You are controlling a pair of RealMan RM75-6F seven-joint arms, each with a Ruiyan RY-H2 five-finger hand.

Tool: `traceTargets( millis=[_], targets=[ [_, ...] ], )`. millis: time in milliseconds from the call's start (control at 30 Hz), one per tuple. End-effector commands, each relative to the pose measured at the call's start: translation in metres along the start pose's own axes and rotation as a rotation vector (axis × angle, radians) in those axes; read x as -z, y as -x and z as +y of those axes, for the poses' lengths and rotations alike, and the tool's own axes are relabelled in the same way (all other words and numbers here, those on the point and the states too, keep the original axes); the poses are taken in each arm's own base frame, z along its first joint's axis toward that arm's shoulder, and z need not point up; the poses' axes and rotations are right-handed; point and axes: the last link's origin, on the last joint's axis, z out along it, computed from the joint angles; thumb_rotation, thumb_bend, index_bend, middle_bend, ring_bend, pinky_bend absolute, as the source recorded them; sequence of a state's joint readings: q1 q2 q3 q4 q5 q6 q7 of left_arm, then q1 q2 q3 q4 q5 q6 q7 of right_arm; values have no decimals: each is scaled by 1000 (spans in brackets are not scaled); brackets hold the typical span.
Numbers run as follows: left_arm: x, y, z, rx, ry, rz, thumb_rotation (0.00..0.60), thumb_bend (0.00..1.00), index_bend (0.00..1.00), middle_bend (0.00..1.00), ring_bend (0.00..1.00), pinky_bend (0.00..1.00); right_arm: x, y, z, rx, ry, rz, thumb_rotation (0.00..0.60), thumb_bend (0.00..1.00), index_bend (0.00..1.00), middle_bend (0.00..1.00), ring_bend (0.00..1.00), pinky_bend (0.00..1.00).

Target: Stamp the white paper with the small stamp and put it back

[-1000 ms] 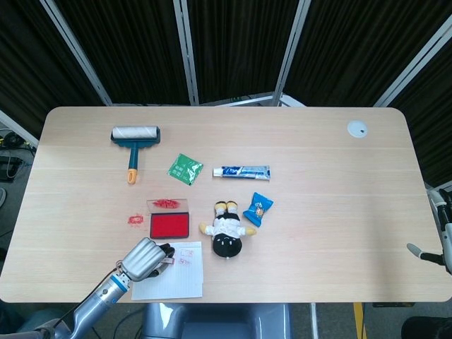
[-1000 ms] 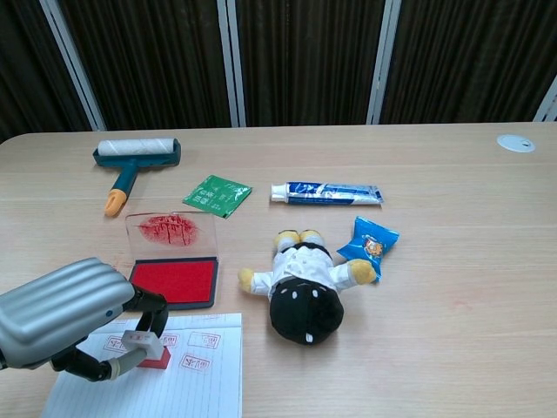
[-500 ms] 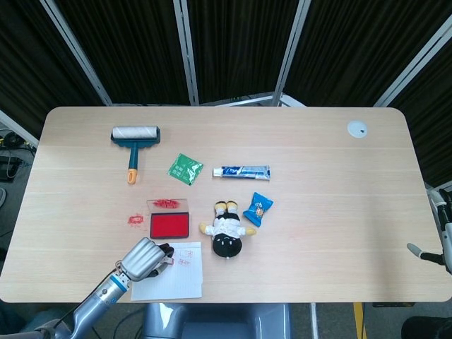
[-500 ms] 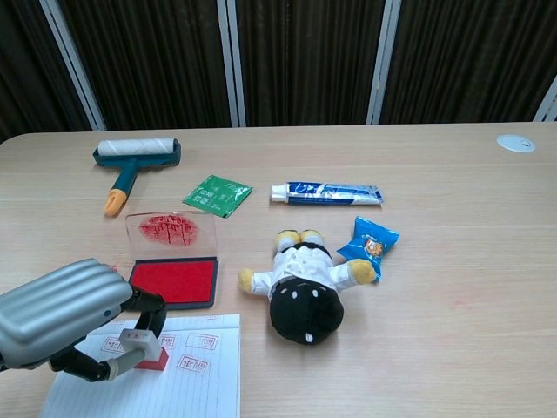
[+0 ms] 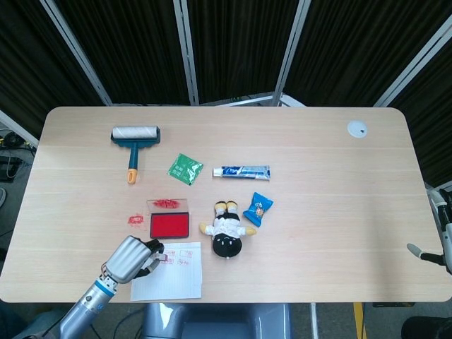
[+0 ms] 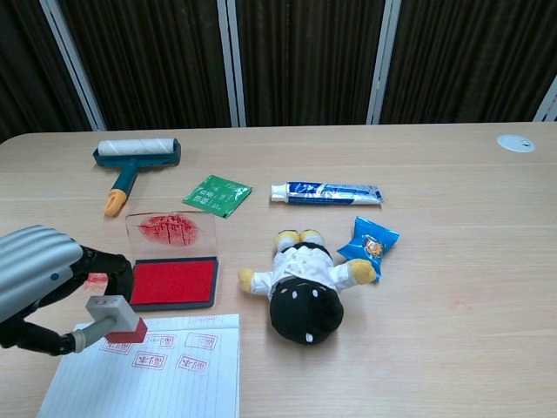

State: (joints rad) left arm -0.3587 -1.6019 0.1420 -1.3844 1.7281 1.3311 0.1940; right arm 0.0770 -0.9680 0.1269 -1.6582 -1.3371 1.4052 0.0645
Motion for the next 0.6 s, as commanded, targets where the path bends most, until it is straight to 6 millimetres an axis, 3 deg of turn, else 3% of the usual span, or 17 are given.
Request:
traceTargets(
  millis=[33,600],
  targets=[
    [5,1,-1,8,-18,-6,600,433,586,569,870,838,0,0,0,0,-1,0,600,0,0,0,0,0],
    [19,31,-10,6,-75,-45,600,432,586,569,870,838,0,0,1,-1,1,-2,600,0,0,0,0,0]
  ],
)
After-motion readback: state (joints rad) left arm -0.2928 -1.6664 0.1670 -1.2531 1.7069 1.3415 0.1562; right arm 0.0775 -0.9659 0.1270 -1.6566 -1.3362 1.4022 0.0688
